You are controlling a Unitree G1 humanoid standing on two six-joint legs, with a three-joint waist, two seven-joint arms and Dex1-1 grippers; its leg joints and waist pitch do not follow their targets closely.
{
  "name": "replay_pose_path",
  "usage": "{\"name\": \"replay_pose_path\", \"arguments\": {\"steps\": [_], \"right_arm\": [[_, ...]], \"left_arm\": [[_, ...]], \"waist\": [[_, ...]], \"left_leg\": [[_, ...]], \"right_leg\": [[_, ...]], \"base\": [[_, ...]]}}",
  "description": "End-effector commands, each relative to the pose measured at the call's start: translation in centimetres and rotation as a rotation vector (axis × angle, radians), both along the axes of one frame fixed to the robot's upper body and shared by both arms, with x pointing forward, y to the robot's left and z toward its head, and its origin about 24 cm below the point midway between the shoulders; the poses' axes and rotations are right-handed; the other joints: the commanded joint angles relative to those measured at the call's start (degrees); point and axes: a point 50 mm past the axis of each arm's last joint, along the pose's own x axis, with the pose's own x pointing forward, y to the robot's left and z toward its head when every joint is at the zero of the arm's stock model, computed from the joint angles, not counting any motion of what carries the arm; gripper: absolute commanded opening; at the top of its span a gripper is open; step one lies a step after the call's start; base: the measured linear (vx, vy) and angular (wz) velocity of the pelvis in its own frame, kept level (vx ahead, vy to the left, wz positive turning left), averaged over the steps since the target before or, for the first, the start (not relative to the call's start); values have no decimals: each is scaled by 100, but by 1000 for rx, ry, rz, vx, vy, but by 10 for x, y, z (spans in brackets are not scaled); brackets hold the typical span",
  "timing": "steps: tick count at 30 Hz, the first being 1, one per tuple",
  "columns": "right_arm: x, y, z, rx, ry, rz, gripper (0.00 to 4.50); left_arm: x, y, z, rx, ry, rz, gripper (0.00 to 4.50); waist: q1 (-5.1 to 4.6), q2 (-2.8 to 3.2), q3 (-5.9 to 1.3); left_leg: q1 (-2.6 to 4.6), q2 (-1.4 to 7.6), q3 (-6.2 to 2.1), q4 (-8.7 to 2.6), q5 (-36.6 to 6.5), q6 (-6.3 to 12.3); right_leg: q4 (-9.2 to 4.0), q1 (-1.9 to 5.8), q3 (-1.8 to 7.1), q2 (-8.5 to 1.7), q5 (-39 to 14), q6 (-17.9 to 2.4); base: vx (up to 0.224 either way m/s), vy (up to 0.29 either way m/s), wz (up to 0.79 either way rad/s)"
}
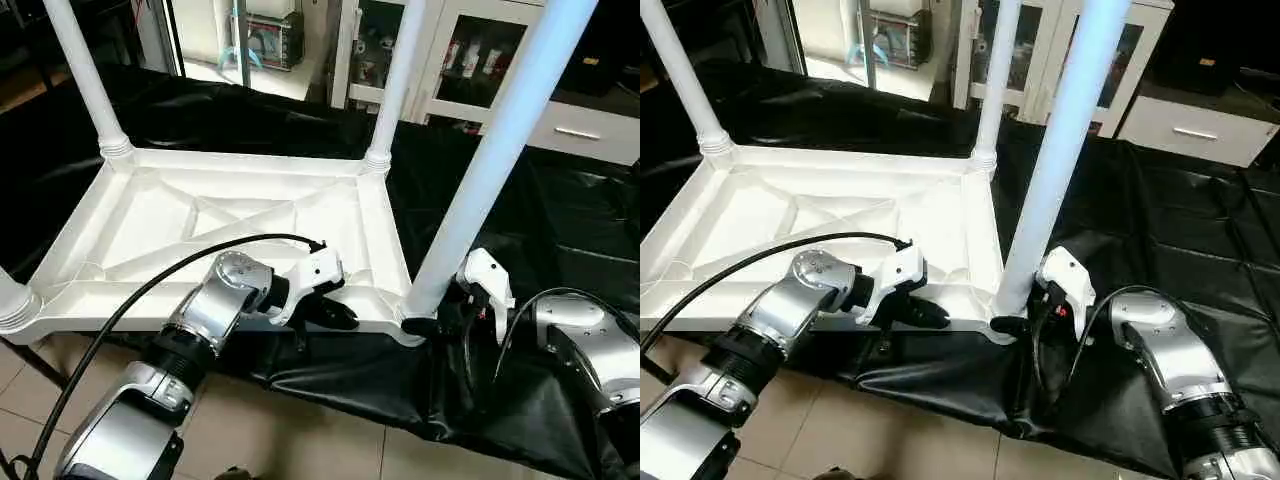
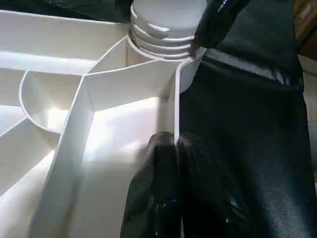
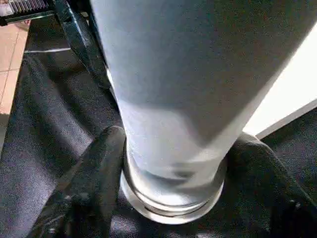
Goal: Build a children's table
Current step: Rotate leg to tighten
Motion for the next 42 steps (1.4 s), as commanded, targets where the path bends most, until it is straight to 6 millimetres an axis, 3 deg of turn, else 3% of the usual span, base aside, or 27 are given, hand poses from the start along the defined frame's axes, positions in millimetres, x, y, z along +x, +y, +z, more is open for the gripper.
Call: {"name": "replay_pose_path", "arguments": {"steps": [1,6,10,11,14,17,18,20,22,25,26,27,30,31,34,37,38,39,42], "right_arm": [[1,3,-3,-4,-2,-3,272],[4,6,-13,-25,9,-96,266],[11,14,-25,-39,26,-246,265],[14,16,-28,-45,27,-308,265],[27,22,-37,-64,15,-548,265],[44,34,-42,-25,-10,-892,265],[45,35,-42,-24,-11,-902,265],[51,50,-44,-40,-36,-982,264],[53,59,-46,-65,-52,-990,264],[58,77,-42,-58,-81,-947,264],[59,80,-40,-32,-82,-933,264],[59,81,-39,-20,-83,-929,264],[60,89,-31,99,-77,-848,264],[60,86,-29,93,-112,-836,299],[60,81,-25,113,-136,-833,334],[60,69,-19,125,-169,-832,363],[59,64,-17,131,-177,-835,371],[58,60,-14,139,-186,-831,377],[55,46,-7,144,-218,-814,413]], "left_arm": [[-8,-9,-7,0,42,-58,0],[-6,-11,-8,9,36,-27,0],[7,-18,-7,14,-4,106,0],[11,-21,-6,13,-18,161,0],[24,-33,-2,-16,-49,332,0],[39,-53,9,-116,-78,575,0],[39,-54,10,-119,-79,581,0],[44,-63,16,-134,-145,645,0],[46,-67,19,-139,-183,669,0],[50,-68,23,-141,-207,689,0],[50,-67,22,-135,-208,687,0],[50,-66,22,-133,-208,688,0],[52,-60,18,-112,-212,697,0],[53,-56,18,-111,-213,709,0],[54,-52,17,-106,-213,708,0],[54,-47,15,-97,-213,693,0],[54,-45,15,-99,-216,679,0],[53,-43,15,-95,-211,663,0],[51,-38,15,-107,-216,601,0]], "waist": [[-13,-85,-332],[-33,-71,-320],[-103,-72,-303],[-132,-89,-305],[-220,-83,-298],[-304,-79,-337],[-324,-97,-354],[-310,-64,-350],[-279,-75,-378],[-239,-65,-397],[-236,-101,-402],[-202,-81,-412],[-152,-76,-427],[-134,-70,-417],[-131,-72,-398],[-235,-67,-383],[-244,-56,-391],[-243,-72,-404],[-227,-77,-410]], "left_leg": [[69,324,-129,-466,-1372,276],[74,325,-141,-489,-1555,174],[92,306,-169,-516,-1987,-58],[80,305,-195,-527,-2092,-121],[108,279,-225,-520,-2391,-237],[82,273,-265,-538,-2337,-370],[77,265,-259,-535,-2274,-346],[92,260,-201,-520,-2046,-220],[57,237,-163,-499,-1654,-12],[50,231,-127,-461,-1180,247],[38,227,-119,-449,-1062,306],[35,228,-114,-428,-743,464],[49,223,-92,-401,-482,675],[59,236,-89,-404,-430,732],[58,242,-86,-420,-626,706],[-51,244,-157,-481,-986,491],[-21,253,-162,-481,-1029,455],[48,257,-132,-444,-930,468],[29,255,-119,-423,-619,625]], "right_leg": [[-394,213,219,-270,-1618,-1294],[-421,201,218,-267,-1832,-1223],[-497,150,204,-261,-2418,-1018],[-508,167,189,-268,-2553,-955],[-564,115,158,-271,-2988,-816],[-559,117,133,-275,-2880,-770],[-560,136,129,-266,-2752,-785],[-554,97,169,-246,-2230,-899],[-500,164,183,-244,-1697,-1018],[-426,200,189,-241,-1150,-1150],[-413,204,186,-236,-1032,-1173],[-358,235,187,-242,-702,-1264],[-313,248,188,-229,-328,-1382],[-309,246,189,-235,-282,-1437],[-353,251,182,-238,-636,-1431],[-398,324,162,-251,-1231,-1131],[-409,302,156,-248,-1295,-1109],[-394,245,179,-233,-1011,-1232],[-332,266,179,-224,-551,-1370]], "base": [[0,0,0],[0,0,0],[0,0,0],[0,0,0],[0,0,0],[0,0,0],[0,0,0],[0,0,0],[0,0,0],[34,-7,2],[51,-11,2],[0,0,0],[0,0,0],[0,0,0],[0,0,0],[0,0,0],[0,0,0],[0,0,0],[0,0,0]]}}
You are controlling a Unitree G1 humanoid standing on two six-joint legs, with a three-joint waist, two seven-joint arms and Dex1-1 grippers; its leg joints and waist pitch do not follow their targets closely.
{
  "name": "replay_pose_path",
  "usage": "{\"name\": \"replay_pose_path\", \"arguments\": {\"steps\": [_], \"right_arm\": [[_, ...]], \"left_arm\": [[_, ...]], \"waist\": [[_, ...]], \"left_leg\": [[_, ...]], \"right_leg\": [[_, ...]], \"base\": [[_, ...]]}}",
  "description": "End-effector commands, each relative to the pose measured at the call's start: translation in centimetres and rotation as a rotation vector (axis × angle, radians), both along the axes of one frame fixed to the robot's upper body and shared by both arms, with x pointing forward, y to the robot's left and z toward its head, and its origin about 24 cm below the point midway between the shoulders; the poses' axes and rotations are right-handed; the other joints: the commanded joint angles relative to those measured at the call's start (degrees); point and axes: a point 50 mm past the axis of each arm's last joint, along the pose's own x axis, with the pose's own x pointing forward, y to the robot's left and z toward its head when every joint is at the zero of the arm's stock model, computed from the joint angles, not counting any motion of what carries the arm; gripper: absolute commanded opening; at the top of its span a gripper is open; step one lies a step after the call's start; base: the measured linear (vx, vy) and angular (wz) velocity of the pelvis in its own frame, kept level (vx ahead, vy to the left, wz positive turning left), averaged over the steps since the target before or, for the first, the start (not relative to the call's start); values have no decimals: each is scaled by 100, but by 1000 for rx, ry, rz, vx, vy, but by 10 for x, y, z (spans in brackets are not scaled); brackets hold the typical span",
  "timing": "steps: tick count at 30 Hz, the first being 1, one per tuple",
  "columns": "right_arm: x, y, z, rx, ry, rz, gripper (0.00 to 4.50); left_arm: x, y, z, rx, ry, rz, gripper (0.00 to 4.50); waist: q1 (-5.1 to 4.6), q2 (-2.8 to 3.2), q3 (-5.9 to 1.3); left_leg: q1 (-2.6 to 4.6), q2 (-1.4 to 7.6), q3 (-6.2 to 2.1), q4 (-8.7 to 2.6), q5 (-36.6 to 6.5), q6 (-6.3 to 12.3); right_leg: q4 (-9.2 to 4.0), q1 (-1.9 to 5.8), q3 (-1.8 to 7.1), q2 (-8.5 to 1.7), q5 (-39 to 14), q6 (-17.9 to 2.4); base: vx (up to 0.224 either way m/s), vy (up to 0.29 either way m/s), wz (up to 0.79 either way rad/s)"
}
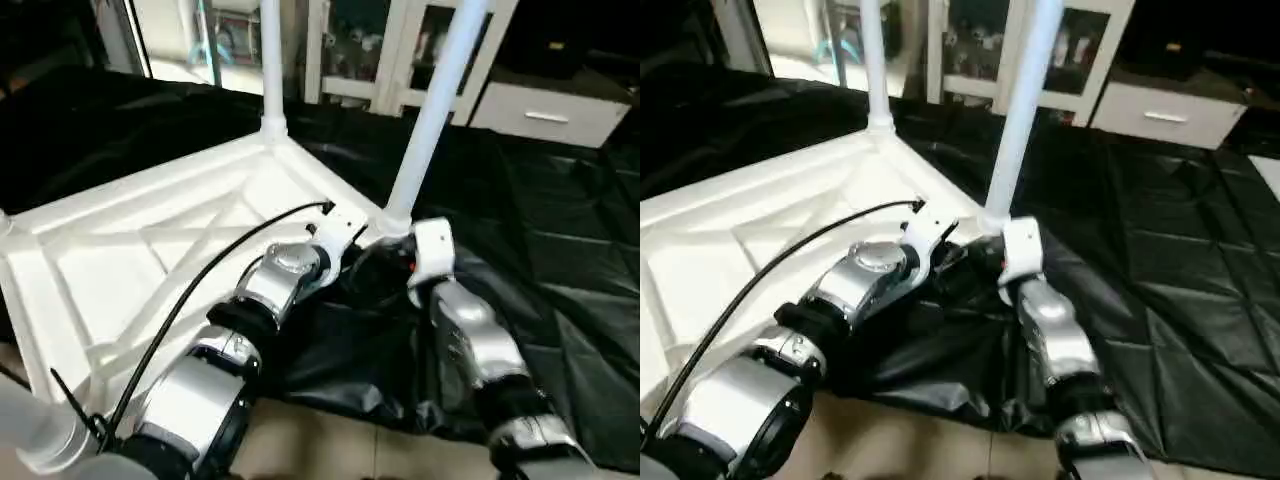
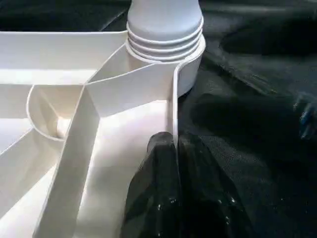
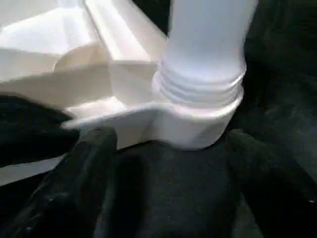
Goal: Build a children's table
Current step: Rotate leg to tighten
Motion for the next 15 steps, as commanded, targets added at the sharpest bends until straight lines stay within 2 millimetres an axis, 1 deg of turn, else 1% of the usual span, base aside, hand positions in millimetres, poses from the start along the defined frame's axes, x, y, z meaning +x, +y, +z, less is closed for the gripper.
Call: {"name": "replay_pose_path", "arguments": {"steps": [1,2,3,4,5,6,7,8,9,10,11,12,13,14,15], "right_arm": [[-1,-14,11,8,-40,-4,413],[-2,-22,14,2,-48,1,418],[-3,-26,15,1,-47,19,437],[-3,-26,15,1,-47,19,445],[-6,-33,18,-2,-44,62,445],[-7,-36,20,-4,-43,83,445],[-11,-42,24,-1,-29,175,445],[-15,-45,26,-7,-17,242,445],[-19,-48,27,-13,0,305,445],[-23,-50,27,-23,16,357,445],[-29,-53,27,-38,39,430,445],[-35,-56,26,-59,67,509,445],[-40,-58,26,-71,88,566,445],[-44,-61,26,-77,104,616,445],[-44,-61,26,-76,108,624,445]], "left_arm": [[-1,1,10,-70,-58,-74,0],[-4,3,8,-70,-41,-124,0],[-8,4,6,-70,-31,-177,0],[-8,4,6,-70,-31,-177,0],[-15,6,2,-76,13,-251,0],[-18,7,0,-77,37,-283,0],[-26,12,-6,-62,75,-369,0],[-30,16,-9,-50,101,-399,0],[-33,19,-11,-39,113,-428,0],[-34,21,-11,-41,114,-448,0],[-37,23,-11,-48,124,-478,0],[-41,24,-10,-56,135,-520,0],[-44,25,-10,-58,144,-555,0],[-47,27,-9,-58,160,-593,0],[-48,27,-9,-57,163,-601,0]], "waist": [[53,-102,-397],[61,-109,-392],[90,-118,-381],[96,-117,-378],[113,-111,-372],[129,-112,-371],[129,-114,-361],[144,-107,-358],[152,-85,-337],[154,-87,-338],[160,-92,-330],[173,-89,-326],[185,-108,-313],[191,-103,-313],[223,-100,-312]], "left_leg": [[71,265,-93,-365,-556,665],[68,263,-93,-362,-533,702],[71,269,-82,-358,-564,774],[72,277,-78,-357,-579,778],[83,274,-76,-365,-672,747],[92,281,-76,-367,-725,743],[87,289,-70,-372,-790,701],[90,295,-85,-384,-861,694],[96,319,-87,-399,-1039,650],[101,323,-92,-405,-1082,612],[117,324,-88,-409,-1217,543],[134,340,-88,-415,-1292,509],[130,347,-87,-422,-1376,469],[119,352,-99,-432,-1399,448],[121,355,-99,-441,-1415,386]], "right_leg": [[-238,311,195,-230,-432,-1396],[-239,315,193,-236,-416,-1418],[-250,318,195,-248,-542,-1449],[-255,308,201,-252,-598,-1458],[-274,304,194,-246,-774,-1457],[-280,304,195,-247,-844,-1461],[-280,284,204,-238,-924,-1461],[-285,301,194,-236,-985,-1450],[-299,287,206,-239,-1117,-1407],[-306,285,204,-239,-1169,-1387],[-330,268,205,-245,-1305,-1360],[-335,269,209,-252,-1360,-1359],[-342,266,217,-260,-1471,-1340],[-340,278,215,-269,-1528,-1325],[-351,264,226,-279,-1638,-1265]], "base": [[0,0,0],[0,0,0],[0,0,0],[0,0,0],[0,0,0],[0,0,0],[0,0,0],[0,0,0],[0,0,0],[0,0,0],[0,0,0],[0,0,0],[0,0,0],[0,0,0],[0,0,0]]}}
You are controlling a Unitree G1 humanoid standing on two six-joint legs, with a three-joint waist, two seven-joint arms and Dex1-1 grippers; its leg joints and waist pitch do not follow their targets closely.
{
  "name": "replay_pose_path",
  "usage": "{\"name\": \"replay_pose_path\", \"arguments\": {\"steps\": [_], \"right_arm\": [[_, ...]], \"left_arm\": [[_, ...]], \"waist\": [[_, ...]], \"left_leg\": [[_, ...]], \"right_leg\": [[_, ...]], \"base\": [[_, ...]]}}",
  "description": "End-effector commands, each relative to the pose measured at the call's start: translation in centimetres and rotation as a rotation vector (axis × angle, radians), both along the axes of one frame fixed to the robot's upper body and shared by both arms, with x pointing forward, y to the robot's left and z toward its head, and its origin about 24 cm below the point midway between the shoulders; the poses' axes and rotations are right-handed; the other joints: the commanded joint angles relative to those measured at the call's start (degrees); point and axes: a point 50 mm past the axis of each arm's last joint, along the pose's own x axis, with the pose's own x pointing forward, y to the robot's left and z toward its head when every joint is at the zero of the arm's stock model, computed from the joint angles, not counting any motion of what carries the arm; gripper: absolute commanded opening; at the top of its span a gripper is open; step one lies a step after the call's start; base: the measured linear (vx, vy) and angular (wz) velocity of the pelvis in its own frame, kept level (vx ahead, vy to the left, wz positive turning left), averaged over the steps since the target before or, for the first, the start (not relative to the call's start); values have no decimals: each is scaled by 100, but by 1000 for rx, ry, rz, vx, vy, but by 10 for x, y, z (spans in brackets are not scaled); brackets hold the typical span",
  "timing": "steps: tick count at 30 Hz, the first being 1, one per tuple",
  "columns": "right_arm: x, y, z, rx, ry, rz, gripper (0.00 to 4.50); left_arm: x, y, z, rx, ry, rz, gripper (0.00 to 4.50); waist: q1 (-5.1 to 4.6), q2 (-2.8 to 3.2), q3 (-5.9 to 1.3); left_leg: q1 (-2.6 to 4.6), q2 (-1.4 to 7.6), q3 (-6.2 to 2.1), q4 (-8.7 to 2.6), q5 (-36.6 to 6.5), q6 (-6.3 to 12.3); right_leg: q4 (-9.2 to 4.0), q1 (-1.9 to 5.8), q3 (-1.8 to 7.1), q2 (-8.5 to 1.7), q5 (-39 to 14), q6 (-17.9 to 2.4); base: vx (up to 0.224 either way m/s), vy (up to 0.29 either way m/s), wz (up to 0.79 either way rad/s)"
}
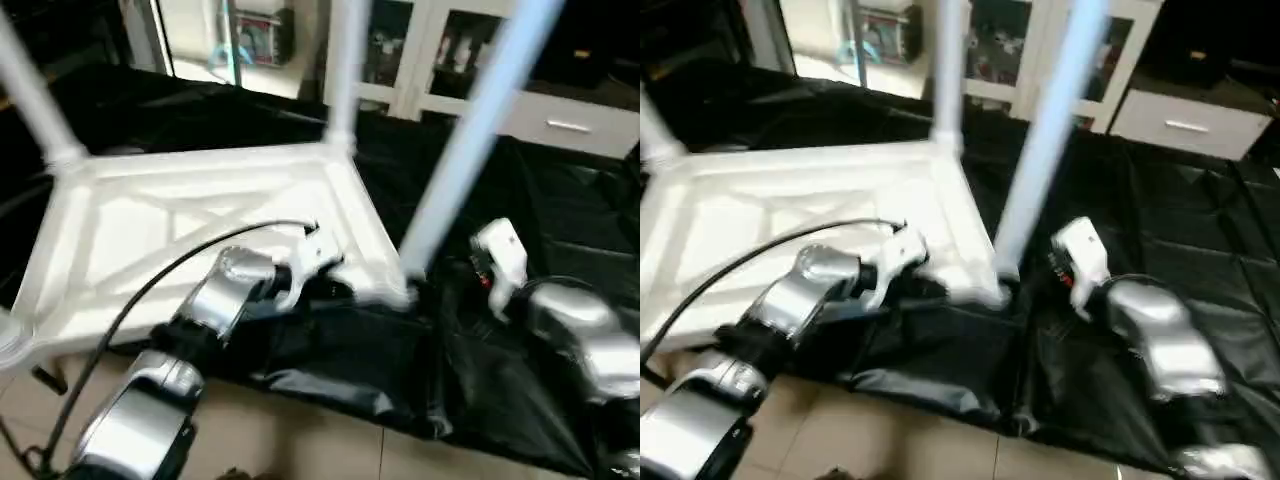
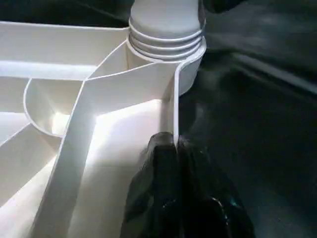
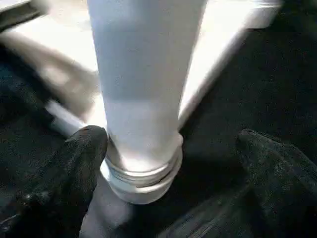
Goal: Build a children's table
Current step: Rotate leg to tighten
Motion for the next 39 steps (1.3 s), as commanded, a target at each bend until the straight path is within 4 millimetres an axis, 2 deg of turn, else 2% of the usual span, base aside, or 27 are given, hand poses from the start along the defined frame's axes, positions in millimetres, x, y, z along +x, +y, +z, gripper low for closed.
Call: {"name": "replay_pose_path", "arguments": {"steps": [1,5,9,11,13,15,18,19,20,23,25,28,29,35,37,39], "right_arm": [[-5,2,4,22,39,105,445],[-6,-1,9,18,72,189,445],[-5,-1,9,-24,82,231,445],[-4,-1,7,-52,95,275,420],[-4,1,5,-71,105,313,420],[-5,2,4,-89,116,348,400],[-5,3,2,-104,133,384,378],[-5,4,2,-107,135,387,372],[-4,5,1,-107,136,387,347],[-2,6,0,-107,137,393,337],[-2,7,-1,-108,137,399,304],[-3,7,-2,-115,140,405,286],[-3,6,-3,-122,141,408,286],[-2,6,-6,-123,132,390,275],[0,6,-7,-109,123,355,275],[9,7,-12,-93,97,220,274]], "left_arm": [[-14,-10,-5,-41,72,-122,0],[-19,-9,-4,-27,98,-171,0],[-21,-9,-3,-27,97,-180,0],[-23,-10,-3,-25,99,-190,0],[-24,-10,-3,-21,103,-196,0],[-24,-9,-4,-17,106,-198,0],[-24,-9,-3,-14,108,-198,0],[-24,-9,-3,-13,107,-197,0],[-24,-9,-2,-13,106,-195,0],[-24,-9,-2,-11,104,-191,0],[-24,-9,-2,-11,104,-190,0],[-24,-8,-2,-8,107,-192,0],[-24,-8,-2,-7,108,-192,0],[-25,-8,-3,3,117,-194,0],[-24,-9,-3,5,118,-189,0],[-18,-12,-4,10,102,-125,0]], "waist": [[-17,-119,-319],[28,-116,-324],[23,-124,-340],[32,-123,-346],[41,-116,-362],[40,-137,-361],[46,-139,-357],[47,-142,-357],[46,-135,-359],[35,-133,-359],[32,-139,-362],[36,-143,-365],[36,-124,-367],[27,-119,-366],[23,-112,-364],[-6,-112,-351]], "left_leg": [[93,343,-110,-453,-1402,404],[116,347,-99,-441,-1264,402],[78,329,-109,-425,-1045,421],[87,331,-105,-414,-990,440],[84,329,-101,-394,-886,497],[78,321,-93,-385,-799,557],[78,327,-96,-386,-869,585],[80,329,-97,-386,-868,580],[83,332,-100,-387,-874,563],[86,328,-101,-385,-912,525],[77,326,-101,-381,-881,522],[81,325,-98,-374,-846,556],[85,324,-97,-372,-839,558],[89,326,-97,-371,-956,511],[84,323,-104,-379,-955,496],[84,318,-104,-393,-1104,404]], "right_leg": [[-350,214,217,-277,-1640,-1271],[-324,195,223,-278,-1478,-1353],[-284,232,210,-273,-1256,-1389],[-279,230,211,-280,-1189,-1416],[-251,237,206,-281,-1031,-1491],[-238,242,205,-263,-894,-1528],[-243,250,201,-268,-990,-1540],[-245,249,201,-268,-1006,-1534],[-243,247,202,-273,-1027,-1533],[-246,241,200,-266,-1062,-1538],[-235,248,201,-263,-1001,-1546],[-227,250,201,-262,-944,-1559],[-226,247,200,-255,-909,-1579],[-231,248,199,-254,-965,-1601],[-230,250,199,-249,-973,-1588],[-261,228,202,-247,-1148,-1543]], "base": [[0,0,0],[0,0,0],[0,0,0],[0,0,0],[0,0,0],[0,0,0],[0,0,0],[0,0,0],[0,0,0],[0,0,0],[0,0,0],[0,0,0],[0,0,0],[0,0,0],[0,0,0],[0,0,0]]}}
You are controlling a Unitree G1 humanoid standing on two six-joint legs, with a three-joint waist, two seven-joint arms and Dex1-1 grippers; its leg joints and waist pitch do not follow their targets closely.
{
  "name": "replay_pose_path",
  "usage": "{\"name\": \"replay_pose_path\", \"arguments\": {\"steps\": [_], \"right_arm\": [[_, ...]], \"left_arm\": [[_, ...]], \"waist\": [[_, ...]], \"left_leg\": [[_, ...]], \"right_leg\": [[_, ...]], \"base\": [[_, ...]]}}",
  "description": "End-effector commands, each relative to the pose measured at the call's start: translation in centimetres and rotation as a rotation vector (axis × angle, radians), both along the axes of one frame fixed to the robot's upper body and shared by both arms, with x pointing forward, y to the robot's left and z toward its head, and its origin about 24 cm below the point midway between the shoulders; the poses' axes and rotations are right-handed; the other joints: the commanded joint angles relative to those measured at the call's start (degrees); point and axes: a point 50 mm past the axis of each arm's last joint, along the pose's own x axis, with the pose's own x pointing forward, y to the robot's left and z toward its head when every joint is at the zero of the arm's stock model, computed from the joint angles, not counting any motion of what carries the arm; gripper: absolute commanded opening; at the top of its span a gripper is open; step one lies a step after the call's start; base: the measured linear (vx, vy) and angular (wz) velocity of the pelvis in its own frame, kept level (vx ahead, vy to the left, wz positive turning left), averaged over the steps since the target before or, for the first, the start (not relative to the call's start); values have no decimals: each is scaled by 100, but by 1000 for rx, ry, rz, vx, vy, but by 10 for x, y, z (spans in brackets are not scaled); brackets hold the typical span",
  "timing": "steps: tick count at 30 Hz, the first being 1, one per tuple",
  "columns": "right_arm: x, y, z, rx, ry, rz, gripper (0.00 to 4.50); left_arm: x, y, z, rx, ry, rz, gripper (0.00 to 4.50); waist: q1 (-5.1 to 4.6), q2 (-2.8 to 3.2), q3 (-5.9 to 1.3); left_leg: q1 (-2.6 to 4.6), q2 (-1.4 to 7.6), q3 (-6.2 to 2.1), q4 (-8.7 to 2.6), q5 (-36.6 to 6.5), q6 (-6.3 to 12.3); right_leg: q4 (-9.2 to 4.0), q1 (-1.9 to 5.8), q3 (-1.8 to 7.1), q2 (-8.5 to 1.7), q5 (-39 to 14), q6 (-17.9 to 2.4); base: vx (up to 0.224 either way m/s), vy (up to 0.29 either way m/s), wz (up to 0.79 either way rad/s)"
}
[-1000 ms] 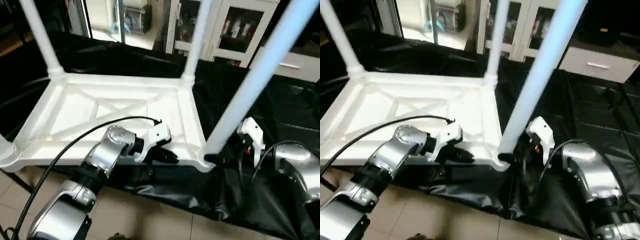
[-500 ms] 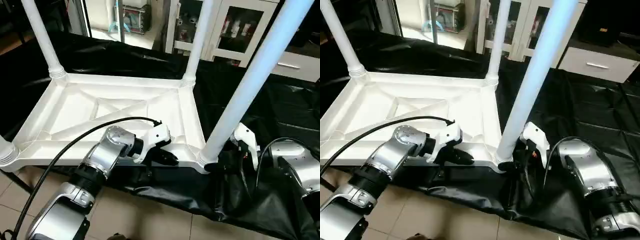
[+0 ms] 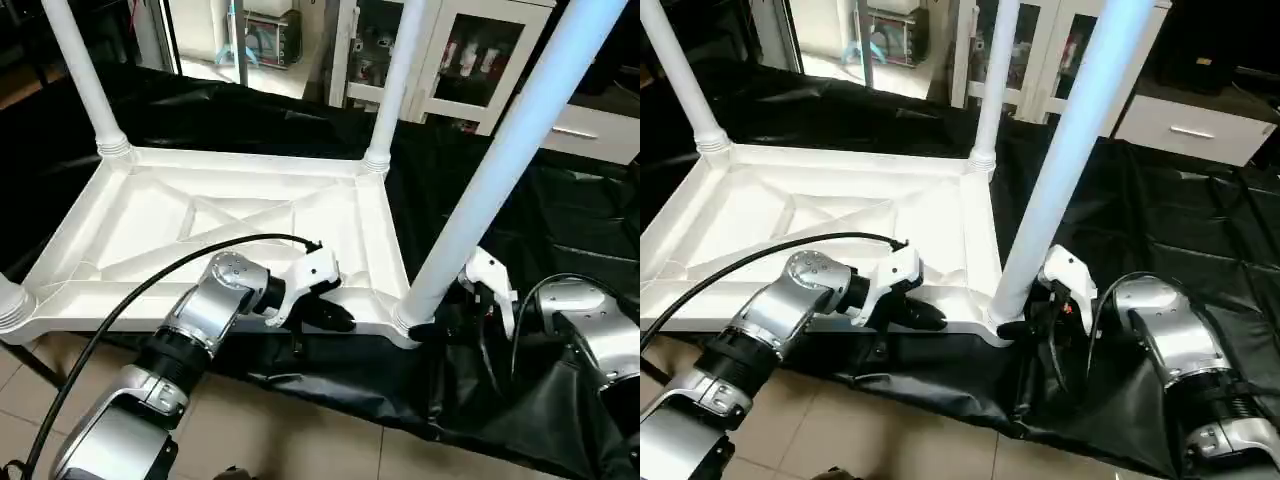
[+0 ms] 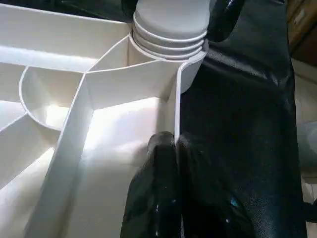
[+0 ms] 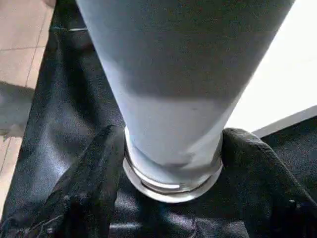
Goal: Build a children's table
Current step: Rotate leg to tighten
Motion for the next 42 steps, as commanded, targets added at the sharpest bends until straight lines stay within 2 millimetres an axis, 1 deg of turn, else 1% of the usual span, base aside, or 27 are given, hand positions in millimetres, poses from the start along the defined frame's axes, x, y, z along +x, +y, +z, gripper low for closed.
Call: {"name": "replay_pose_path", "arguments": {"steps": [1,3,4,5,7,8,9,10,11,12,13,16,17,19,21,26,29,30,32,33,34,35,36,38,39,41,42], "right_arm": [[8,-2,-1,-21,-35,-111,274],[16,-2,-8,-19,-36,-257,274],[23,2,-14,19,-21,-409,274],[24,5,-16,32,-14,-454,273],[30,15,-24,59,-1,-609,272],[30,17,-25,61,-1,-640,272],[34,23,-32,56,-11,-785,272],[34,23,-32,56,-11,-785,272],[36,26,-36,25,-62,-913,272],[36,31,-39,0,-110,-990,272],[35,41,-42,-5,-138,-1026,272],[32,77,-46,7,-136,-957,272],[32,83,-45,0,-149,-915,272],[37,82,-40,4,-168,-928,267],[39,81,-37,25,-160,-948,264],[43,80,-31,37,-207,-940,263],[44,74,-28,48,-209,-954,263],[44,71,-27,55,-203,-949,319],[44,65,-22,83,-204,-945,333],[42,58,-17,108,-207,-922,338],[42,52,-13,122,-213,-914,338],[41,45,-9,136,-220,-906,353],[39,39,-6,152,-220,-897,375],[37,29,-1,168,-229,-878,375],[35,25,1,174,-228,-857,384],[34,23,2,176,-226,-844,402],[30,13,9,191,-228,-805,412]], "left_arm": [[-5,-17,-4,-18,24,-35,0],[5,-22,-4,-12,-1,75,0],[19,-28,-3,-17,-32,239,0],[23,-31,-2,-25,-42,291,0],[34,-37,2,-45,-79,443,0],[36,-38,3,-48,-87,467,0],[42,-44,8,-73,-118,549,0],[42,-44,8,-73,-118,549,0],[45,-49,12,-88,-146,578,0],[46,-55,15,-99,-162,586,0],[47,-62,19,-113,-179,596,0],[48,-75,26,-145,-199,611,0],[49,-76,27,-146,-204,614,0],[51,-74,26,-137,-211,630,0],[52,-70,24,-128,-213,644,0],[55,-59,21,-115,-218,676,0],[56,-54,19,-105,-217,671,0],[56,-52,18,-103,-219,666,0],[55,-49,17,-95,-215,640,0],[53,-45,15,-87,-218,605,0],[52,-41,12,-73,-213,581,0],[50,-37,9,-57,-207,555,0],[48,-34,8,-51,-203,524,0],[45,-27,4,-38,-186,500,0],[43,-24,3,-32,-189,481,0],[42,-22,2,-29,-192,471,0],[38,-14,-1,-21,-173,432,0]], "waist": [[-22,-45,-342],[-81,-61,-329],[-100,-51,-335],[-122,-44,-335],[-163,-76,-341],[-155,-68,-346],[-163,-59,-360],[-163,-63,-368],[-159,-63,-370],[-163,-58,-366],[-162,-58,-383],[-144,-34,-398],[-130,-30,-403],[-125,-31,-399],[-130,-33,-379],[-131,-42,-366],[-131,-42,-363],[-134,-48,-361],[-128,-49,-356],[-141,-31,-355],[-153,-41,-365],[-148,-40,-376],[-160,-30,-383],[-155,-29,-380],[-153,-24,-371],[-158,-6,-365],[-157,3,-360]], "left_leg": [[71,303,-120,-441,-1190,342],[81,291,-139,-456,-1573,129],[75,278,-142,-450,-1629,81],[105,275,-152,-456,-1751,-25],[73,252,-162,-450,-1802,-62],[83,259,-163,-448,-1787,-72],[67,242,-163,-454,-1640,-69],[70,239,-162,-450,-1607,-58],[64,244,-153,-447,-1512,-24],[61,246,-139,-445,-1442,-33],[42,225,-148,-449,-1360,-48],[25,218,-127,-426,-1019,134],[50,225,-121,-425,-949,203],[40,226,-115,-420,-849,322],[44,224,-109,-425,-988,372],[49,237,-122,-448,-1200,263],[48,241,-121,-451,-1186,260],[48,239,-119,-451,-1199,266],[45,235,-118,-452,-1222,281],[8,236,-137,-465,-1237,328],[-25,237,-154,-466,-1186,346],[-2,249,-150,-451,-1094,371],[5,242,-140,-431,-962,434],[12,241,-120,-417,-898,490],[9,249,-110,-413,-870,541],[30,259,-105,-420,-970,512],[37,262,-104,-424,-1024,488]], "right_leg": [[-316,233,196,-253,-1265,-1499],[-368,208,189,-248,-1793,-1330],[-360,206,186,-237,-1847,-1309],[-400,179,181,-247,-2026,-1241],[-426,197,173,-245,-2196,-1121],[-428,176,181,-253,-2186,-1104],[-426,181,183,-249,-2096,-1048],[-428,176,179,-249,-2053,-1040],[-420,181,182,-242,-1891,-1046],[-417,153,198,-252,-1810,-1053],[-404,174,189,-246,-1755,-1023],[-325,198,188,-207,-1118,-1125],[-322,208,181,-203,-949,-1171],[-295,226,185,-206,-740,-1249],[-332,223,186,-220,-936,-1265],[-363,214,186,-231,-1302,-1154],[-357,211,190,-230,-1262,-1147],[-361,211,191,-227,-1266,-1146],[-368,216,191,-229,-1308,-1132],[-364,246,191,-232,-1275,-1080],[-348,283,184,-236,-1222,-1051],[-335,264,183,-235,-1091,-1067],[-306,258,187,-228,-886,-1176],[-297,251,192,-223,-770,-1264],[-293,250,192,-220,-734,-1359],[-305,230,193,-220,-868,-1393],[-312,224,196,-218,-923,-1393]], "base": [[0,0,0],[0,0,0],[0,0,0],[0,0,0],[0,0,0],[0,0,0],[0,0,0],[0,0,0],[0,0,0],[0,0,0],[0,0,0],[0,0,0],[0,0,0],[0,0,0],[0,0,0],[0,0,0],[0,0,0],[0,0,0],[0,0,0],[0,0,0],[0,0,0],[0,0,0],[0,0,0],[0,0,0],[0,0,0],[0,0,0],[0,0,0]]}}
